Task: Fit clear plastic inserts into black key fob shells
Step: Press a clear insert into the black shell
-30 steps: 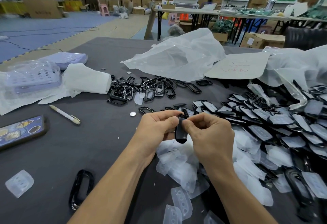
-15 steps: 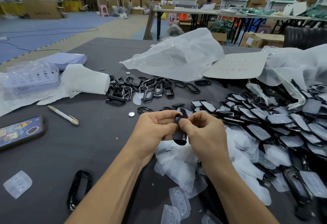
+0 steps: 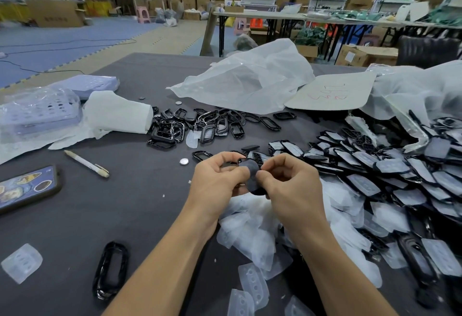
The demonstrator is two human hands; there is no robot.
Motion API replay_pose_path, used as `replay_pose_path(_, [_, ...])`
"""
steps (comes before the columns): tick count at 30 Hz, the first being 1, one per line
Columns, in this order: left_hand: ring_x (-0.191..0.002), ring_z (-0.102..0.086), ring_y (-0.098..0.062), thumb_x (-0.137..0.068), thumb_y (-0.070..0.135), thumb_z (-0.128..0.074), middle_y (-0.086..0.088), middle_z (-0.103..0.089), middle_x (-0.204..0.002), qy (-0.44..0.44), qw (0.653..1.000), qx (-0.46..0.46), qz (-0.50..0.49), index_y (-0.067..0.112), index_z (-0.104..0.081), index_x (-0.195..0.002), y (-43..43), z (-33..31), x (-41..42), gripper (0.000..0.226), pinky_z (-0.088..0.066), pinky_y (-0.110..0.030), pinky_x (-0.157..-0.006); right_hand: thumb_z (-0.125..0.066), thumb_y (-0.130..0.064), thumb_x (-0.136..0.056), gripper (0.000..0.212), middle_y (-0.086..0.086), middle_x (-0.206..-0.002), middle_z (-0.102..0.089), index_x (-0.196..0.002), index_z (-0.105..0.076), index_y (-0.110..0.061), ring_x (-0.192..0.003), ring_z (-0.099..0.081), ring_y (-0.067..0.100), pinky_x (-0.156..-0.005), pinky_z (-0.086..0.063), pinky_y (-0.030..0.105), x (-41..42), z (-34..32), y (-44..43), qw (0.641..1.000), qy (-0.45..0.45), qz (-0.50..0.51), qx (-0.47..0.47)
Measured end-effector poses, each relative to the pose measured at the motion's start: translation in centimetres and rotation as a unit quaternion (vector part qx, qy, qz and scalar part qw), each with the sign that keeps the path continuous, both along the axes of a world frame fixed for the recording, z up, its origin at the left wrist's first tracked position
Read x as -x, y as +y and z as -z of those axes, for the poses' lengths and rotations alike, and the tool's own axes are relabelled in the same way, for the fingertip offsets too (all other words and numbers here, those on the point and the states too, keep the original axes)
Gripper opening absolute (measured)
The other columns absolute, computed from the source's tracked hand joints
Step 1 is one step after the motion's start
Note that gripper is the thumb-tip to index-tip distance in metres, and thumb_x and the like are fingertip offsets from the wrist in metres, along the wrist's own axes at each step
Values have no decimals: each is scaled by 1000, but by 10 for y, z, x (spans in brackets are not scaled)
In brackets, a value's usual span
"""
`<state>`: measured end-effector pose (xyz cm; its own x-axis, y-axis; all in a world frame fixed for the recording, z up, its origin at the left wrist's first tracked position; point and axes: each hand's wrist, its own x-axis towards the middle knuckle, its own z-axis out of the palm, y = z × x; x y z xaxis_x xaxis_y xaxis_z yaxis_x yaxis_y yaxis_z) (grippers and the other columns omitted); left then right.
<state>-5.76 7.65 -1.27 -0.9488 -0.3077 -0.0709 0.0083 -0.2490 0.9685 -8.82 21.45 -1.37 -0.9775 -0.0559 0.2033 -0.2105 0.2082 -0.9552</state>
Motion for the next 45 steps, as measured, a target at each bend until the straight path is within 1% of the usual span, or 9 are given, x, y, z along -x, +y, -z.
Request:
replay_pose_path(7, [-48, -58, -17, -87, -5, -75, -9, -68, -60, -18, 997, 47, -60, 9, -74, -81, -2, -4, 0, 15, -54, -26, -51, -77, 1, -79, 22, 2, -68, -72, -73, -72, -19, -67, -72, 28, -67, -63, 47, -2, -1, -3, 1000, 15, -6, 12])
replay_pose_path(12, [-52, -71, -20, -88, -9, -73, -13, -75, -68, -4, 996, -14, -84, 1, -73, -85, 2, -8, -3, 11, -56, -25, -49, -75, -17, -79, 9, 4, -69, -73, -81, -72, -25, -57, -66, 20, -55, -52, 31, -3, -1, -4, 998, -17, -39, 49])
replay_pose_path(15, [-57, -73, -24, -89, -9, -71, -15, -75, -71, -1, 997, -23, -77, 1, -72, -88, 1, -8, -3, 10, -58, -26, -52, -74, -9, -85, 21, 7, -65, -72, -84, -71, -29, -50, -63, 20, -52, -47, 29, -3, 1, -5, 998, -26, -42, 49])
replay_pose_path(18, [-64, -72, -24, -84, 8, -78, -13, -78, -76, 6, 993, 94, -67, 18, -80, -87, -3, -4, -2, 11, -62, -32, -63, -75, -2, -85, 21, 6, -63, -72, -79, -72, -22, -48, -61, 18, -50, -49, 26, -3, 0, -4, 997, -23, -44, 54])
replay_pose_path(21, [-65, -72, -9, -78, 21, -84, 4, -79, -75, 12, 982, 184, -50, 34, -83, -84, -3, -3, -3, 14, -59, -28, -66, -77, 4, -84, 20, 8, -63, -71, -75, -73, -14, -49, -58, 16, -51, -49, 23, -2, -2, -2, 994, -22, -69, 76])
replay_pose_path(26, [-44, -57, -10, -79, 2, -83, -3, -75, -62, 18, 984, 160, -75, 31, -84, -70, -3, -4, 1, 30, -46, -18, -48, -72, 13, -82, 26, 6, -62, -71, -73, -76, -11, -48, -58, 9, -50, -47, 16, -2, -4, -2, 990, -17, -87, 109])
replay_pose_path(34, [-44, -57, -11, -84, -1, -79, -4, -74, -60, 15, 989, 109, -95, 26, -82, -66, -2, -6, 1, 32, -47, -18, -47, -54, 15, -93, 48, 4, -65, -71, -79, -82, -22, -49, -56, 14, -50, -46, 19, 0, -3, -5, 985, -14, -97, 140])
replay_pose_path(40, [-45, -59, -13, -82, -1, -80, -6, -74, -62, 16, 989, 113, -96, 21, -82, -69, 0, -6, -2, 26, -49, -19, -48, -71, -5, -91, 24, 1, -69, -74, -81, -80, -25, -55, -63, 14, -53, -49, 20, -6, -3, -8, 994, 26, -63, 81])
replay_pose_path(45, [-44, -57, -16, -79, -4, -80, -11, -74, -62, 19, 988, 111, -105, 25, -82, -62, 2, -6, 0, 34, -48, -21, -46, -63, 6, -95, 34, -1, -60, -69, -77, -77, -20, -49, -60, 11, -47, -45, 18, -4, -2, -9, 994, 19, -60, 90])
